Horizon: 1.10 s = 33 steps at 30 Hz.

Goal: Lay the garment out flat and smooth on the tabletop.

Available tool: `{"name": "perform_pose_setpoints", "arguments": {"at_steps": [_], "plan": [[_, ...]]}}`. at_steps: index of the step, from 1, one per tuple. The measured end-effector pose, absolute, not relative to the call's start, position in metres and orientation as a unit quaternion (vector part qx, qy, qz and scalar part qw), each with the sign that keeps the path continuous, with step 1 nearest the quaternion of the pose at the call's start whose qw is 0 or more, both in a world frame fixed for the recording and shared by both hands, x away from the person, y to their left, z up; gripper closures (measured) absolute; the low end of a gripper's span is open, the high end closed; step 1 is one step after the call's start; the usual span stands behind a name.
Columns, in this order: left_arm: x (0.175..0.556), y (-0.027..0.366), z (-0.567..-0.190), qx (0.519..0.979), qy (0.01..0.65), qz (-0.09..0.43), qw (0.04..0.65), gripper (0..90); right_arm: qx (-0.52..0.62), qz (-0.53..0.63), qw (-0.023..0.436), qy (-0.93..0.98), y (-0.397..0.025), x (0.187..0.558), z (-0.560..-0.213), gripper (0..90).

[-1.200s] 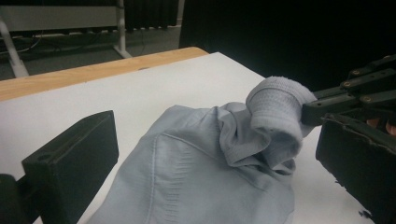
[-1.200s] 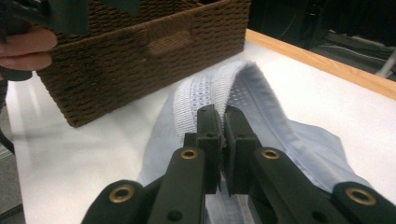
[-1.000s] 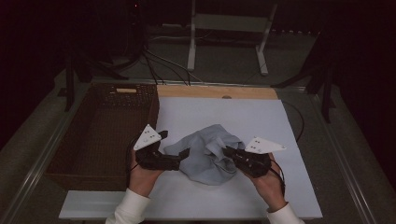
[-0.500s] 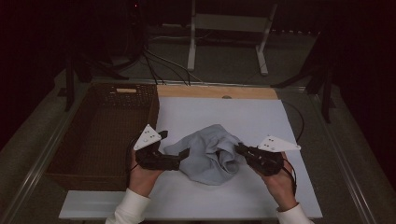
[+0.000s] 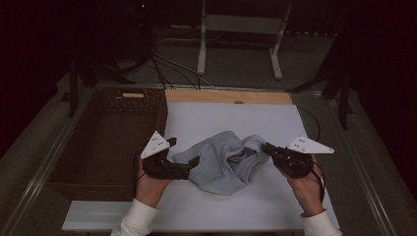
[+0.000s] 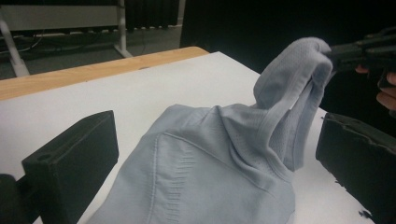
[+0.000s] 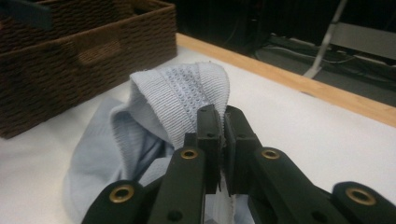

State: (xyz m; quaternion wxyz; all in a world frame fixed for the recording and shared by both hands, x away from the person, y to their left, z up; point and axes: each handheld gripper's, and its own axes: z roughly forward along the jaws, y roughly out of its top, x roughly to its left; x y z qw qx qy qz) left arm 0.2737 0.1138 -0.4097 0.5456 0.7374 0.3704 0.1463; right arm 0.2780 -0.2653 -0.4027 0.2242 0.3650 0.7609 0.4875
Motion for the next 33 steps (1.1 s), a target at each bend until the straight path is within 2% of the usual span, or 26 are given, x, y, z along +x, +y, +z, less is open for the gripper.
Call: {"name": "perform_pose_setpoints", "arguments": {"at_steps": [19,33], "plan": [[0.273,0.114,-0.409,0.737,0.370,0.146,0.546,0.6,0.390,0.482,0.265,0.738,-0.296,0.287,-0.384,87.1],[0.273,0.114,-0.409,0.738,0.370,0.146,0.546,0.6,0.429,0.433,0.273,0.744,-0.311,0.291,-0.404,86.2]]}}
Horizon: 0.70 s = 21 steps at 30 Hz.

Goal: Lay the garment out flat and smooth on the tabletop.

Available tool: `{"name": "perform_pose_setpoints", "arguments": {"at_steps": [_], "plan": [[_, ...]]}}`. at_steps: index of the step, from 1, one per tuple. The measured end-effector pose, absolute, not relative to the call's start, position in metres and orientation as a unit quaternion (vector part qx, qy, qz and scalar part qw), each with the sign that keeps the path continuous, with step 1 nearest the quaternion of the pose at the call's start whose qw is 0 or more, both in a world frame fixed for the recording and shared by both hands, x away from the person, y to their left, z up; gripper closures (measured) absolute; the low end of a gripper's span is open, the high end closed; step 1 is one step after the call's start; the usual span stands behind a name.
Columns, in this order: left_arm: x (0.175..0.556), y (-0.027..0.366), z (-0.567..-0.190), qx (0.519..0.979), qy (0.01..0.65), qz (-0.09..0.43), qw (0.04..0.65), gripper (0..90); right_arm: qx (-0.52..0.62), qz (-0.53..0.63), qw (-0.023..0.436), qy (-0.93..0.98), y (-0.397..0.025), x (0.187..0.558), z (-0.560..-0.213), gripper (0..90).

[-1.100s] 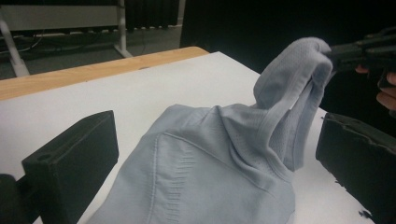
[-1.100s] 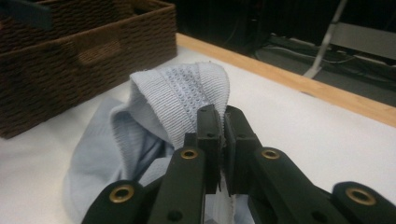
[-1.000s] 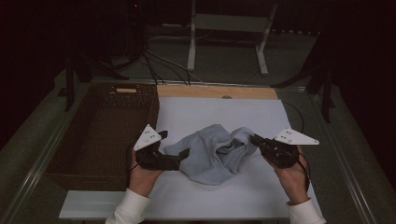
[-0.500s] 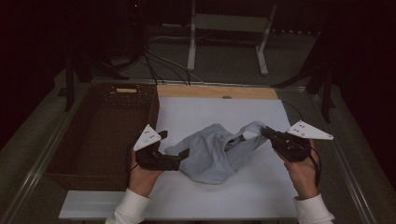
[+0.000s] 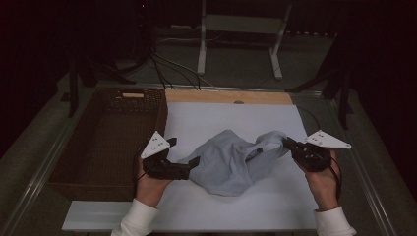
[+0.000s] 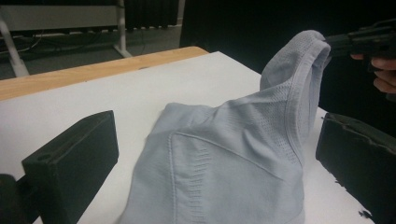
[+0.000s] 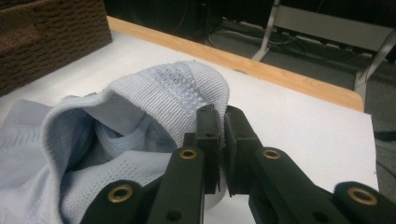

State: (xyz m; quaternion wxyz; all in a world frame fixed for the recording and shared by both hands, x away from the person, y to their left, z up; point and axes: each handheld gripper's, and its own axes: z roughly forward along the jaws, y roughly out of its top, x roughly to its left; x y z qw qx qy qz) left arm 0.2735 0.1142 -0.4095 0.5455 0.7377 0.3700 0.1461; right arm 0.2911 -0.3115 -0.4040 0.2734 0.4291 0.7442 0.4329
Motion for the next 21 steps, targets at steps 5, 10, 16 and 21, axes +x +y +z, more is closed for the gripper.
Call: {"name": "perform_pose_setpoints", "arguments": {"at_steps": [5,10,16,21], "plan": [[0.273,0.116,-0.409,0.735,0.372,0.147,0.547,0.6,0.446,0.423,0.274,0.739,-0.315,0.291,-0.406,71.9],[0.274,0.115,-0.409,0.735,0.371,0.146,0.548,0.6,0.457,0.419,0.305,0.723,-0.315,0.282,-0.403,38.7],[0.273,0.115,-0.409,0.735,0.371,0.145,0.548,0.6,0.454,0.435,0.312,0.712,-0.312,0.268,-0.396,26.0],[0.274,0.115,-0.409,0.736,0.371,0.145,0.548,0.6,0.436,0.448,0.309,0.717,-0.305,0.256,-0.391,24.9]]}}
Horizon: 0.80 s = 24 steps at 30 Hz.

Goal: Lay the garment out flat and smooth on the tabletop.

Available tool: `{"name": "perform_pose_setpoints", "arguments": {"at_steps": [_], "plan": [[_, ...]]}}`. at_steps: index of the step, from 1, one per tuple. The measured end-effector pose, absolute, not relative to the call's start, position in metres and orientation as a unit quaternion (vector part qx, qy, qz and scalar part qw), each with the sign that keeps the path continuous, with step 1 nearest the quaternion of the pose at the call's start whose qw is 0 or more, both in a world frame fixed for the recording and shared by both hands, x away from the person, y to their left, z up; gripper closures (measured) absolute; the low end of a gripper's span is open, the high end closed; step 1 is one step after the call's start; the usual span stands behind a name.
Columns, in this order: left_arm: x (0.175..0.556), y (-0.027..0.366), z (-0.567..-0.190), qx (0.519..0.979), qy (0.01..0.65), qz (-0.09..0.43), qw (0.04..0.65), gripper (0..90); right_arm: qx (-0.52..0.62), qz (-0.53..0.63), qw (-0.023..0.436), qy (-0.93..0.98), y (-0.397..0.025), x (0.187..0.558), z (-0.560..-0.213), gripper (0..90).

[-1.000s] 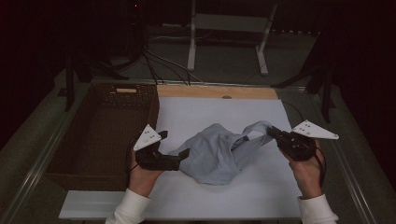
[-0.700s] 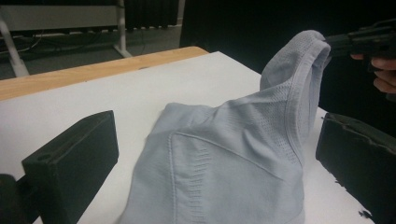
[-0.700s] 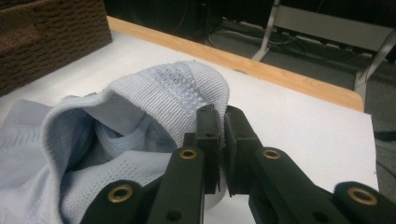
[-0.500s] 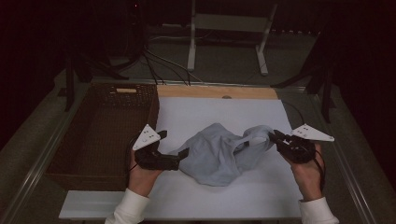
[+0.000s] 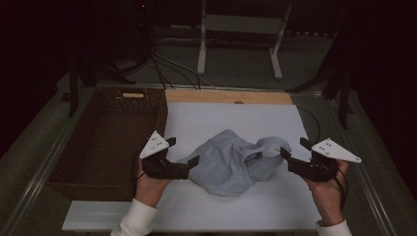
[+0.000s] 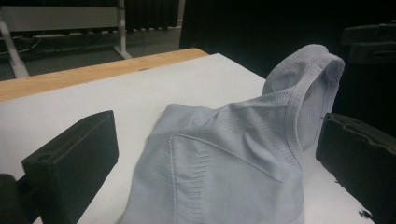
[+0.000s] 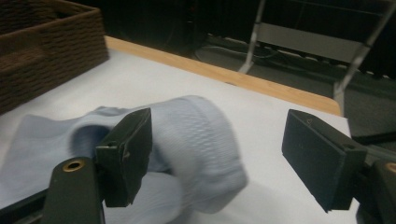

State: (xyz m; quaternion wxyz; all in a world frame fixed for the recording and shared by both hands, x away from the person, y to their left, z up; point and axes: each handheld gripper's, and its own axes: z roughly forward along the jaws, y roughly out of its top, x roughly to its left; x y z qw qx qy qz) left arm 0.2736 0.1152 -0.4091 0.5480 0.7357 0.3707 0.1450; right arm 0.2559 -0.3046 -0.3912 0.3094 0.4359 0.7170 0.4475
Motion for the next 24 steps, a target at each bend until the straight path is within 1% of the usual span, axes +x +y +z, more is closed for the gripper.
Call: {"name": "perform_pose_setpoints", "arguments": {"at_steps": [11,24], "plan": [[0.274,0.113,-0.410,0.738,0.369,0.144,0.546,0.6,0.398,0.458,0.274,0.747,-0.281,0.235,-0.398,25.8],[0.273,0.112,-0.411,0.739,0.369,0.144,0.545,0.6,0.385,0.454,0.226,0.771,-0.256,0.223,-0.432,27.6]]}}
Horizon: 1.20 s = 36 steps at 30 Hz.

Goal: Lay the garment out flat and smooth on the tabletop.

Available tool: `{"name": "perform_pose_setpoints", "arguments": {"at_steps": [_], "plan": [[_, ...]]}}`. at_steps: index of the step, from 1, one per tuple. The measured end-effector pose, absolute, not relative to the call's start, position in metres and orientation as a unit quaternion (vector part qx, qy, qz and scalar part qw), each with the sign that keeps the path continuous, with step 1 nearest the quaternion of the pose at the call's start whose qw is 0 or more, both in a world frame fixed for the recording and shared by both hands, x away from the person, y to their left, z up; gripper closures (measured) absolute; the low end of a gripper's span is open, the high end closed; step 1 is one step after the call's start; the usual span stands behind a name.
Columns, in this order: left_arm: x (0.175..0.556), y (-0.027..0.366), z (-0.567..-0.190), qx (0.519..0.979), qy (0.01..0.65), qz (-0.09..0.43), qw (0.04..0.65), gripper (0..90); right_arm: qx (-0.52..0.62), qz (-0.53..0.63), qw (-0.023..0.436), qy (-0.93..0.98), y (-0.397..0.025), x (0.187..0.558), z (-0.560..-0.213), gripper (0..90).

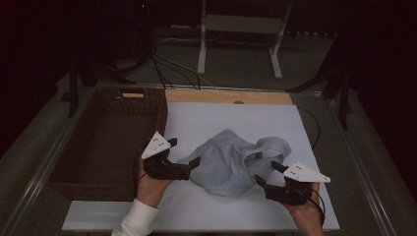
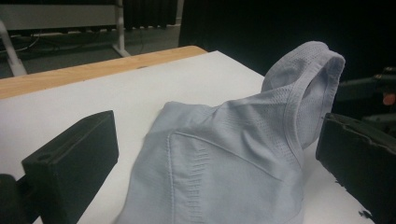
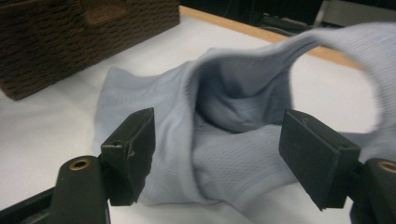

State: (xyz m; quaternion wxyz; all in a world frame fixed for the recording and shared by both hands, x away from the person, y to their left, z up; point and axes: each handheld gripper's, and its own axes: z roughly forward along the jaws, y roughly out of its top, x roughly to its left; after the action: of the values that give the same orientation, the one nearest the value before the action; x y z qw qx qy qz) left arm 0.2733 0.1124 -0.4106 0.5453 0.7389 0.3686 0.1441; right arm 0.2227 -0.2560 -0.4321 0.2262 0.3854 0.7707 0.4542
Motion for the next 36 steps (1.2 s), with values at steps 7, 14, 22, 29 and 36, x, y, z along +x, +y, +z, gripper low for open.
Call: {"name": "perform_pose_setpoints", "arguments": {"at_steps": [7,14,22,29,36], "plan": [[0.273,0.113,-0.410,0.737,0.369,0.146,0.547,0.6,0.386,0.449,0.209,0.779,-0.249,0.221,-0.446,28.0],[0.272,0.113,-0.409,0.736,0.368,0.145,0.549,0.6,0.382,0.438,0.195,0.790,-0.242,0.221,-0.458,29.7],[0.272,0.113,-0.408,0.734,0.369,0.144,0.551,0.6,0.376,0.435,0.185,0.797,-0.238,0.221,-0.465,33.2],[0.272,0.113,-0.409,0.736,0.366,0.143,0.551,0.6,0.372,0.426,0.174,0.806,-0.234,0.223,-0.471,36.4],[0.272,0.113,-0.408,0.735,0.366,0.143,0.552,0.6,0.374,0.416,0.164,0.812,-0.233,0.226,-0.478,39.2]]}}
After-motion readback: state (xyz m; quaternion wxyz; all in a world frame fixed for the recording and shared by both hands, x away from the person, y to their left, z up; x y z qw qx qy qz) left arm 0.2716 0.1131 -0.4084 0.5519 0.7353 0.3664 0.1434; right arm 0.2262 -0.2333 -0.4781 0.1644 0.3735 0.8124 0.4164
